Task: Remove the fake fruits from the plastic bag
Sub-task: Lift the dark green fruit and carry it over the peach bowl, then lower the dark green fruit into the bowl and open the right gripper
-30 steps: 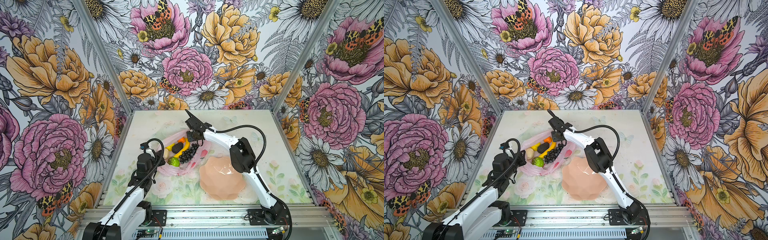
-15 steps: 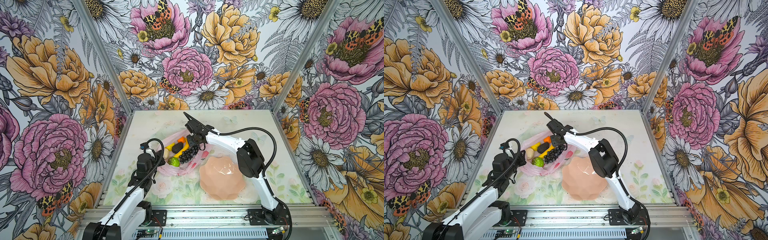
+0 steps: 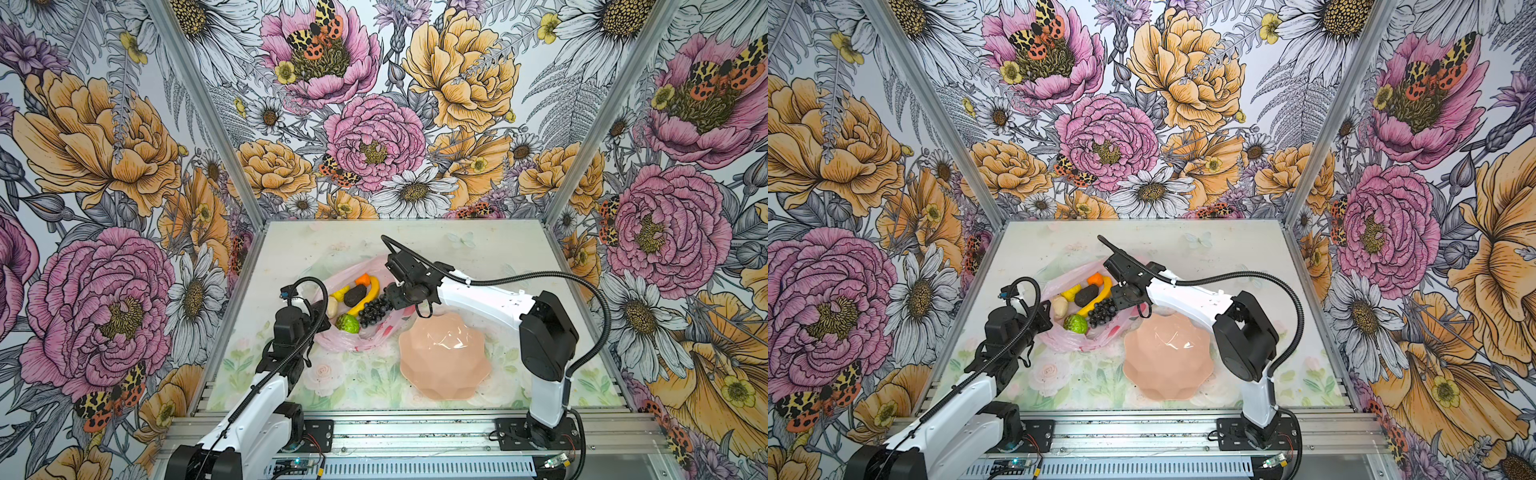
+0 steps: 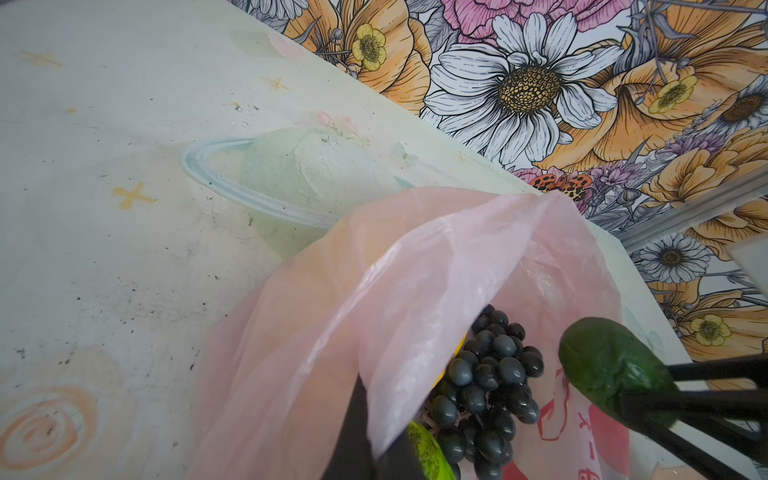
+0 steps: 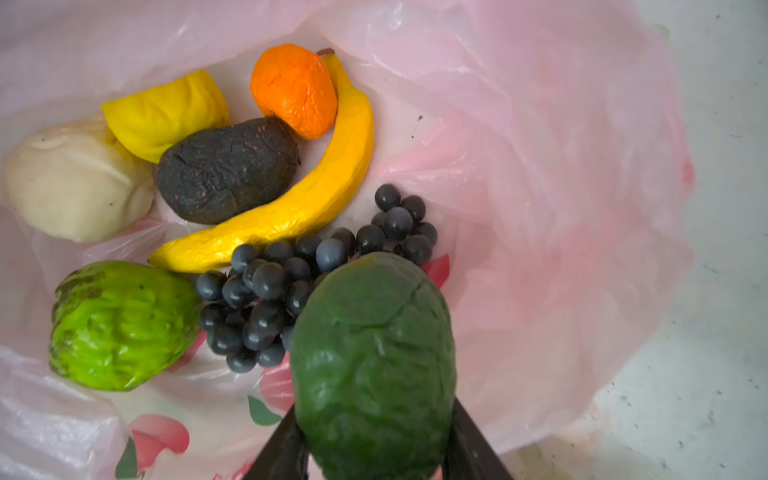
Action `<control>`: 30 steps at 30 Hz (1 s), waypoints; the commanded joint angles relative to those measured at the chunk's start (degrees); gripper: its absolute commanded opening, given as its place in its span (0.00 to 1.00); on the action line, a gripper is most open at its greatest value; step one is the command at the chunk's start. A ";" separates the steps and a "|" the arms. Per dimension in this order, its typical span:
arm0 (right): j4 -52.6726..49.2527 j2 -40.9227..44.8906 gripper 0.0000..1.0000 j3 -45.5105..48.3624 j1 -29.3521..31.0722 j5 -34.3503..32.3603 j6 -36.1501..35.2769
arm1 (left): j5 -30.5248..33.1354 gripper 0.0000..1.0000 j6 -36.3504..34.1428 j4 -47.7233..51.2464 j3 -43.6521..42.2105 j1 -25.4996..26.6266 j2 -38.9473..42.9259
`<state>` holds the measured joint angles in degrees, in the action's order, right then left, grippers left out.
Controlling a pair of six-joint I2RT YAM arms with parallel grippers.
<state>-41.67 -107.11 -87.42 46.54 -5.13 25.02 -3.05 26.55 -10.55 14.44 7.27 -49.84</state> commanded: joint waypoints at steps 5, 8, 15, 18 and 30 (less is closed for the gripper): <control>-4.93 10.02 0.45 8.90 0.45 0.59 2.26 | 0.65 0.00 -1.12 -1.58 -0.75 -0.50 0.45; -8.81 12.67 0.45 11.73 0.89 0.80 2.76 | 0.61 0.00 -1.16 -1.58 -0.76 -0.51 0.45; -19.41 15.44 0.44 15.20 3.27 1.79 4.56 | 0.58 0.00 -1.19 -1.71 -0.65 -0.46 0.10; -23.95 15.23 0.43 15.63 4.72 2.06 4.89 | 0.47 0.00 -1.14 -1.80 -0.67 -0.42 0.01; -30.50 16.64 0.42 18.75 6.04 5.12 5.93 | 0.19 0.00 -1.03 -2.10 -0.57 -0.41 -0.43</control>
<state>-69.65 -91.39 -69.89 52.23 -1.41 30.00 -3.05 26.55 -10.59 14.44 7.27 -50.02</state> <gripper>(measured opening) 0.430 0.047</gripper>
